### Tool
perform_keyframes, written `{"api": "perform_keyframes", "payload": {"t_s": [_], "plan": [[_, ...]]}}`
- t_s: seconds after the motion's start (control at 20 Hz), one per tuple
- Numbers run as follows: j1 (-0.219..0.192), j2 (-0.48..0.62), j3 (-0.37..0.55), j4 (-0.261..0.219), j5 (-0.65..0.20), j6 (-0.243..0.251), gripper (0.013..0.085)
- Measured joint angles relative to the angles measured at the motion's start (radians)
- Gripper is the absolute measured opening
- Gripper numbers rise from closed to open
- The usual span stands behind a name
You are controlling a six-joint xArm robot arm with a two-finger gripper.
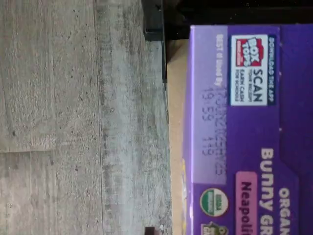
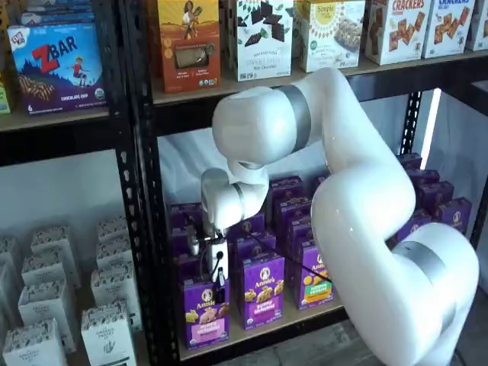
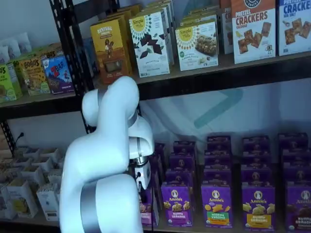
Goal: Pick up the purple box with a pink patch in the middle, on the bottom shelf, the first box from the left
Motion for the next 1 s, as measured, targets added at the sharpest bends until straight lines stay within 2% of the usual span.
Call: {"api": "perform_keyframes", "payload": {"t_s": [0.2, 0.25, 0.3, 0.4, 0.45, 0.55, 0.85, 1.0], "plan": [[0.001, 0.0, -0.001, 0.0, 0.004, 0.001, 0.065], [0.002, 0.0, -0.001, 0.0, 0.005, 0.001, 0.061], [0.002, 0.0, -0.002, 0.001, 0.007, 0.001, 0.061], [0.002, -0.001, -0.003, 0.003, 0.01, -0.001, 0.053], [0.002, -0.001, -0.003, 0.005, 0.011, -0.003, 0.053], [0.001, 0.0, -0.005, 0.009, 0.012, -0.006, 0.045], [0.003, 0.002, -0.01, 0.006, 0.013, -0.002, 0.045], [0.003, 0.003, -0.011, 0.005, 0.012, -0.001, 0.037]]}}
